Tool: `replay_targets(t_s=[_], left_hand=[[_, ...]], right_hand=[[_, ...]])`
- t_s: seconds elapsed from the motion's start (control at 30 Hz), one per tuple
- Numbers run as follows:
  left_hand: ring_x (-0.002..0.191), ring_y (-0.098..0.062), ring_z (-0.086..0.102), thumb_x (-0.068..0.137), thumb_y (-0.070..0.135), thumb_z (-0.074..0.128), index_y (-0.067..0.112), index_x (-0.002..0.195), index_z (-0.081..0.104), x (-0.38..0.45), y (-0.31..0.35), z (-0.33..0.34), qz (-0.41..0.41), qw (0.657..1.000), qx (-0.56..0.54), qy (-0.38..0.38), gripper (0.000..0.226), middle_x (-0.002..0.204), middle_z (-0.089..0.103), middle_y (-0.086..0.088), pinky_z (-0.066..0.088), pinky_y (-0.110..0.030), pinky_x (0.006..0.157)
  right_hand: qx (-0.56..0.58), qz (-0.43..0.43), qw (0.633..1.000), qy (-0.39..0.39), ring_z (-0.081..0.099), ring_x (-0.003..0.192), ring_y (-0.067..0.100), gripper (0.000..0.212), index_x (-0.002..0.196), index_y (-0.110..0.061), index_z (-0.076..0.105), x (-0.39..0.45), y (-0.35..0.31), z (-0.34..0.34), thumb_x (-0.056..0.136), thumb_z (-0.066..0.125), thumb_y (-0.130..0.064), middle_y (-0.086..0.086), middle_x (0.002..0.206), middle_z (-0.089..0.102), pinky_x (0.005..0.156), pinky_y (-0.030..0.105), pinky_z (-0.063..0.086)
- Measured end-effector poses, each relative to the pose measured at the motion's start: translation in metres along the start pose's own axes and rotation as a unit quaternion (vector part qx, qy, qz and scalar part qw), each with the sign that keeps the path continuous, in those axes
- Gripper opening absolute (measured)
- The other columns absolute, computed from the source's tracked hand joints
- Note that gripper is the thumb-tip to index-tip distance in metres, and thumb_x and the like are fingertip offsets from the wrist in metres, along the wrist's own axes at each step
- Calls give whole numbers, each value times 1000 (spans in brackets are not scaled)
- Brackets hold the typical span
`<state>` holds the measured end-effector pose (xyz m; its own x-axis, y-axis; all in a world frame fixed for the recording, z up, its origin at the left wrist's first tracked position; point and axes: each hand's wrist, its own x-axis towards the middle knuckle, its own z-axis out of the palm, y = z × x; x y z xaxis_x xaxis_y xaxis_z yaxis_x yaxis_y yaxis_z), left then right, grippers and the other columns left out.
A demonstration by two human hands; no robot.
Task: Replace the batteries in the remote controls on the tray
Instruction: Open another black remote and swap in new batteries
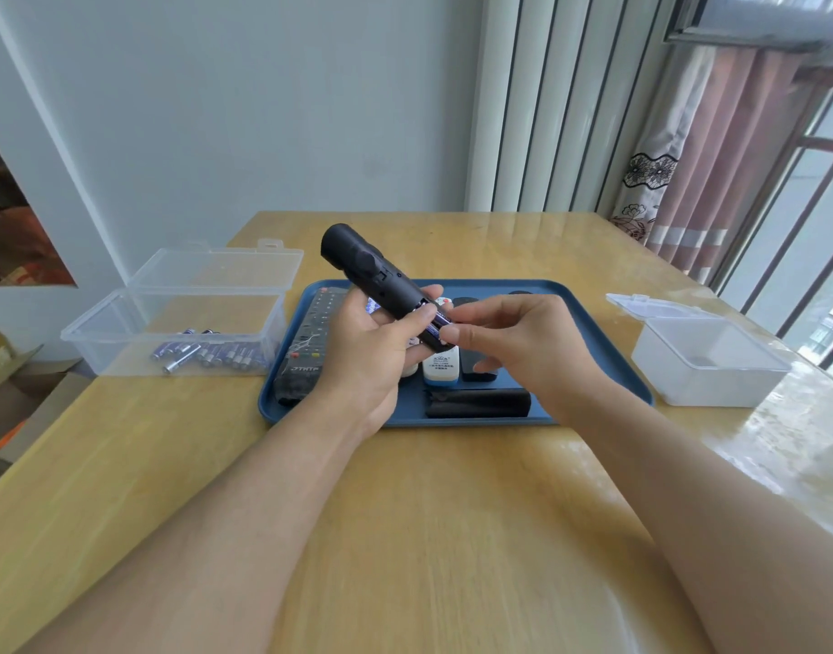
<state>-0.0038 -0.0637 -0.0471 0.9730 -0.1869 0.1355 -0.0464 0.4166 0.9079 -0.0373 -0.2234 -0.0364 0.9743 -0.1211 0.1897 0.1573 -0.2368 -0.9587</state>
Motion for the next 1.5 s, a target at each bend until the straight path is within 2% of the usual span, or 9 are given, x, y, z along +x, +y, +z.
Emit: replay_targets(t_s=[0.17, 0.4, 0.5, 0.63, 0.9, 1.03, 1.13, 1.27, 1.5], left_hand=[[106, -33, 73, 96, -8, 60, 13, 117, 55, -2, 1, 2, -8, 999, 19, -33, 30, 114, 75, -15, 63, -44, 80], [99, -24, 75, 96, 2, 65, 15, 106, 58, -1, 3, 4, -13, 1000, 1, 2, 18, 107, 77, -12, 61, -34, 77], [96, -23, 76, 97, 4, 64, 14, 102, 61, 1, 3, 0, -13, 999, 10, 30, 11, 104, 77, -13, 61, -39, 84], [94, -24, 76, 97, 1, 63, 9, 104, 60, 2, 1, -1, -13, 999, 9, 39, 11, 103, 77, -15, 62, -40, 83], [95, -24, 76, 95, 3, 67, 12, 101, 63, 1, 2, 0, -17, 999, -3, 43, 11, 108, 76, -14, 61, -33, 76], [105, -31, 73, 97, 13, 66, 11, 106, 61, 3, 3, 0, -23, 997, -22, 75, 10, 115, 74, -16, 62, -41, 81], [102, -34, 73, 104, 26, 55, 10, 106, 60, 5, 9, 0, -32, 990, -88, 102, 17, 115, 71, -18, 63, -41, 74], [101, -34, 73, 106, 41, 47, 5, 124, 59, 2, 12, 2, -57, 982, -147, 108, 43, 116, 70, -18, 63, -41, 69], [93, -23, 72, 107, 33, 42, 13, 114, 65, -11, 5, 14, -64, 991, -113, 20, 32, 105, 76, -10, 59, -45, 85]], right_hand=[[45, 60, 997, -21, 66, 70, 11, 26, 83, -15, 68, 0, -1, -5, 69, 90, -18, 0, 77, 73, 52, 25, 48], [-125, -21, 989, 69, 55, 51, 2, 16, 79, -25, 74, 5, -19, -32, 81, 81, -40, -15, 60, 66, 47, 17, 44], [-307, -21, 951, -34, 45, 44, 7, 18, 73, -32, 76, 3, -23, -50, 72, 86, -47, -12, 53, 59, 42, 16, 36], [-430, 63, 877, -203, 62, 71, -4, 32, 91, -45, 76, -3, -21, -43, 65, 84, -61, -31, 76, 67, 60, 17, 42], [-485, 75, 835, -248, 67, 86, 9, 51, 110, -45, 72, -8, -25, -35, 64, 83, -63, -25, 89, 69, 71, 24, 51], [-472, 52, 841, -258, 58, 72, -13, 37, 99, -47, 73, -11, -28, -37, 66, 85, -58, -41, 76, 61, 60, 16, 38], [-423, 10, 884, -196, 57, 71, -13, 31, 94, -45, 73, -9, -31, -44, 67, 86, -54, -40, 78, 63, 62, 17, 38], [-320, -71, 945, 17, 60, 69, -3, 33, 94, -41, 74, -4, -27, -35, 67, 86, -55, -38, 75, 62, 59, 27, 50], [-357, -137, 915, 128, 52, 93, -1, 36, 101, -43, 68, -12, -10, 7, 72, 77, -64, -26, 87, 58, 67, 21, 39]])
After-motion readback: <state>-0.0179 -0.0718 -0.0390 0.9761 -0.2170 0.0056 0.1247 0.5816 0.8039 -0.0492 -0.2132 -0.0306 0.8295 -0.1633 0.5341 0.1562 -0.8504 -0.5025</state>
